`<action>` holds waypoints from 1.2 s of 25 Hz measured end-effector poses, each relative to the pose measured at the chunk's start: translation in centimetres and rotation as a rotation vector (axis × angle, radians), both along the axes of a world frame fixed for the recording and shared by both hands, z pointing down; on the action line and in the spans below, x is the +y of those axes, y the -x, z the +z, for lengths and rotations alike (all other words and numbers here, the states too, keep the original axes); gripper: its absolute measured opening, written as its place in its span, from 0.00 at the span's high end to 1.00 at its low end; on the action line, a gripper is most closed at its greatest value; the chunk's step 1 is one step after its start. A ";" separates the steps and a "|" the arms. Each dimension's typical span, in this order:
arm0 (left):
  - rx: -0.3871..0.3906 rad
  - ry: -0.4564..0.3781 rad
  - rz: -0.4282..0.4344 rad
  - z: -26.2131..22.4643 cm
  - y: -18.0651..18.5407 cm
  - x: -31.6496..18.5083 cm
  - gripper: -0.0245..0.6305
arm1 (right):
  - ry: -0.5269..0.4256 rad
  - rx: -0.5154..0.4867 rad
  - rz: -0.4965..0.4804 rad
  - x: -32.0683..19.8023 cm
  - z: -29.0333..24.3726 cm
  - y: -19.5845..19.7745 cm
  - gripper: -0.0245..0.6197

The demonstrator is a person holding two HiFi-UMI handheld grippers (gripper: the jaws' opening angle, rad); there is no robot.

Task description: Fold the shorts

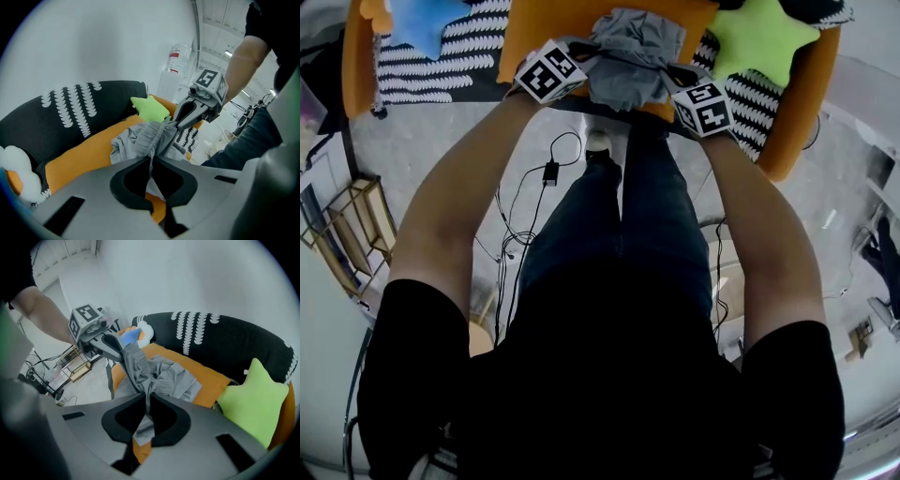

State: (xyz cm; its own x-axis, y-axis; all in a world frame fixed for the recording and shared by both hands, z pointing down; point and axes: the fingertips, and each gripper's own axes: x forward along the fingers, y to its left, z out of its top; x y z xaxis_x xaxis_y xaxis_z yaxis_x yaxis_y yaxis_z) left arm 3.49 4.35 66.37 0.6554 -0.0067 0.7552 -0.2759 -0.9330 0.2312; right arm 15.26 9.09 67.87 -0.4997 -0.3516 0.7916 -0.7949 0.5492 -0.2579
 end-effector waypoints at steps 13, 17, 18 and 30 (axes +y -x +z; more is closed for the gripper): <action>-0.086 0.066 0.086 5.5 3.8 7.8 0.83 | 0.101 0.055 -0.062 7.2 5.5 2.7 0.85; -0.101 0.105 0.111 5.7 5.0 10.0 0.76 | 0.144 0.070 -0.118 9.7 5.9 3.6 0.76; -0.107 0.114 0.118 5.7 5.3 10.5 0.75 | 0.149 0.072 -0.135 10.3 5.9 3.9 0.75; -0.128 0.144 0.120 2.4 7.2 15.0 0.75 | 0.232 0.064 -0.109 15.3 4.0 4.0 0.63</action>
